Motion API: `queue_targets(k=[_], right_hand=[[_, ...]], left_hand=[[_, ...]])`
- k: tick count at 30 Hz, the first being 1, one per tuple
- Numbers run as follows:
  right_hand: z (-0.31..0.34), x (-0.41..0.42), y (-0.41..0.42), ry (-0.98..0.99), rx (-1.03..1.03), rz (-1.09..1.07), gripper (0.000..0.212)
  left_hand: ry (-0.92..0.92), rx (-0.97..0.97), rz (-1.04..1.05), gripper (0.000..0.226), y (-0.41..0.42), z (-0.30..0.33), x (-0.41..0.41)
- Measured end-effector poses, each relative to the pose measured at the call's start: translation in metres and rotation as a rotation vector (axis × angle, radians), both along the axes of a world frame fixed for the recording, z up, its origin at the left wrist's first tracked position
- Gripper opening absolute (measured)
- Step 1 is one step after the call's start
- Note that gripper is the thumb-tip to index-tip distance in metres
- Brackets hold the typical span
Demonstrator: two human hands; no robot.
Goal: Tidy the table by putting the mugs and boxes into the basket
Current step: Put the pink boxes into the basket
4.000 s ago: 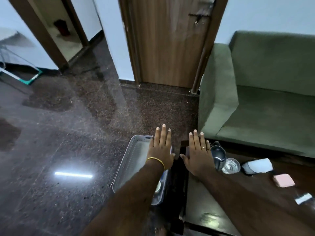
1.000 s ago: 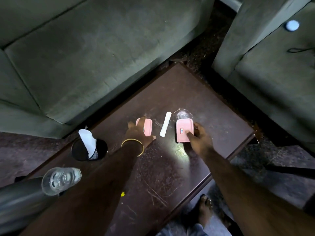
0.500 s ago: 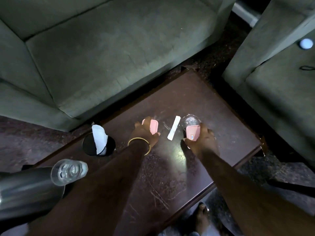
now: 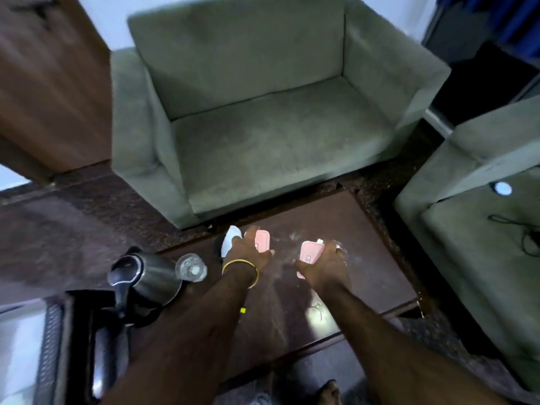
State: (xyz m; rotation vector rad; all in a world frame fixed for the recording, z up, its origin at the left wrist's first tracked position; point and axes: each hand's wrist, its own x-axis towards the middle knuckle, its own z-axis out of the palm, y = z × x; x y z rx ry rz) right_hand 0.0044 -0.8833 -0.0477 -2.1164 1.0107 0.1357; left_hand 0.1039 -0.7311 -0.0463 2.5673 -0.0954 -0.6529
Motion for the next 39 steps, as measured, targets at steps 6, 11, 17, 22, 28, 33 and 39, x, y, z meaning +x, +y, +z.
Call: queue_targets(k=[6,11,17,22,28,33,39], right_hand=[[0.073,-0.017,0.046,-0.042,-0.068,0.123,0.083],[0.106,-0.030,0.108,-0.054,-0.153,0.192,0.083],[0.131,-0.038,0.209,-0.126,-0.134,0.275,0.078],[0.139,-0.042,0.305,-0.151,-0.122,0.440,0.076],[0.141,-0.042,0.394,-0.174,-0.159,0.560,0.084],[0.136,-0.030,0.445,-0.181,-0.146,0.655,0.085],[0.123,0.001,0.498,-0.137,-0.135,0.763,0.084]], left_hand=[[-0.029,0.000,0.078,0.079,0.059,0.085,-0.039],[-0.058,0.009,0.092,0.079,0.132,0.127,-0.065],[-0.127,0.046,0.133,0.071,0.245,0.157,-0.096],[-0.145,0.069,0.240,0.076,0.338,0.165,-0.124],[-0.180,0.117,0.349,0.077,0.425,0.170,-0.138],[-0.180,0.121,0.407,0.077,0.477,0.167,-0.136],[-0.174,0.173,0.531,0.078,0.541,0.164,-0.127]])
